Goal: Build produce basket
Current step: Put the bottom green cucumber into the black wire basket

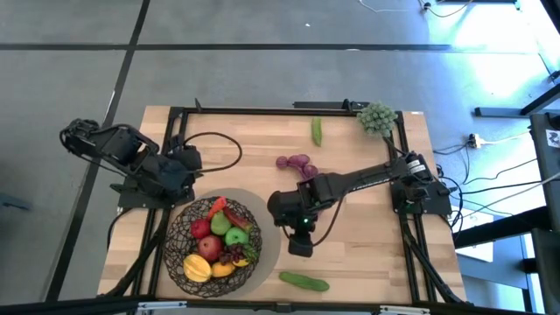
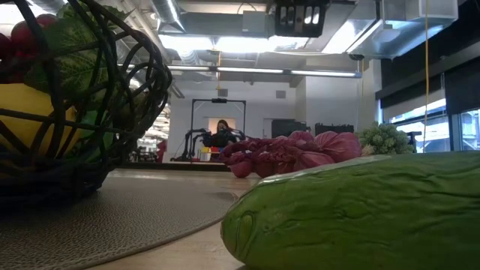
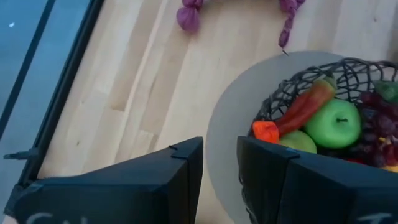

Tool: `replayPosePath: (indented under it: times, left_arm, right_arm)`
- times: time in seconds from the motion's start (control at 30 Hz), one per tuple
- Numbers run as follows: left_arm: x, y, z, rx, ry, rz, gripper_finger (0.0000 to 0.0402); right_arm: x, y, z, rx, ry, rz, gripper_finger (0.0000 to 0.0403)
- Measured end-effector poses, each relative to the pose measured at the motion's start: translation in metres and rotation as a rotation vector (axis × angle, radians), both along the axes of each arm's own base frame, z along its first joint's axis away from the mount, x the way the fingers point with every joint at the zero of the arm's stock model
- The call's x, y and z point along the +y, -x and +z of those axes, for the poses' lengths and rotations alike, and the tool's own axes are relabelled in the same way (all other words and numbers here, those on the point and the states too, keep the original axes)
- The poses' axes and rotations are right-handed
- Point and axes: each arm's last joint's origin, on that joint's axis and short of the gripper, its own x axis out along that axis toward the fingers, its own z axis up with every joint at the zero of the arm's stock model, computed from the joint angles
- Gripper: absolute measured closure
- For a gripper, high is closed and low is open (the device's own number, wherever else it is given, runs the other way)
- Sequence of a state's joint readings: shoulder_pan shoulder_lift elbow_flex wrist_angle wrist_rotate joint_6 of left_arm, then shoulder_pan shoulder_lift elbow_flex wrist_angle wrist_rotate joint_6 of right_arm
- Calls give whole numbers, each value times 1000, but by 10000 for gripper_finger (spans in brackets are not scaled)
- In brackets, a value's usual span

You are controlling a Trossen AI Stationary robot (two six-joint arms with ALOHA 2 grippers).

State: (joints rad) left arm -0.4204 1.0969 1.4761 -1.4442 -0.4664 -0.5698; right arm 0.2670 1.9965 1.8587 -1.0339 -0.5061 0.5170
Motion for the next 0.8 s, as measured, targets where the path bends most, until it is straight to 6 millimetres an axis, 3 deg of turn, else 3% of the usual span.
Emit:
replayPosePath:
  times: [0.13, 0.4, 0.67, 0.8]
  left_arm:
    - [-3, 1, 0, 21, -2, -65, 314]
    - [-6, 2, -1, 72, 63, -176, 314]
    - [-6, 2, -1, 67, 83, -148, 314]
    - [-6, 1, -2, 64, 92, -135, 314]
  right_arm:
    - [6, 2, 1, -2, -61, 56, 241]
    - [25, 8, 1, 16, -71, 88, 238]
    - [43, 14, -3, 7, -3, 104, 237]
    - [61, 16, -14, -2, 133, 50, 237]
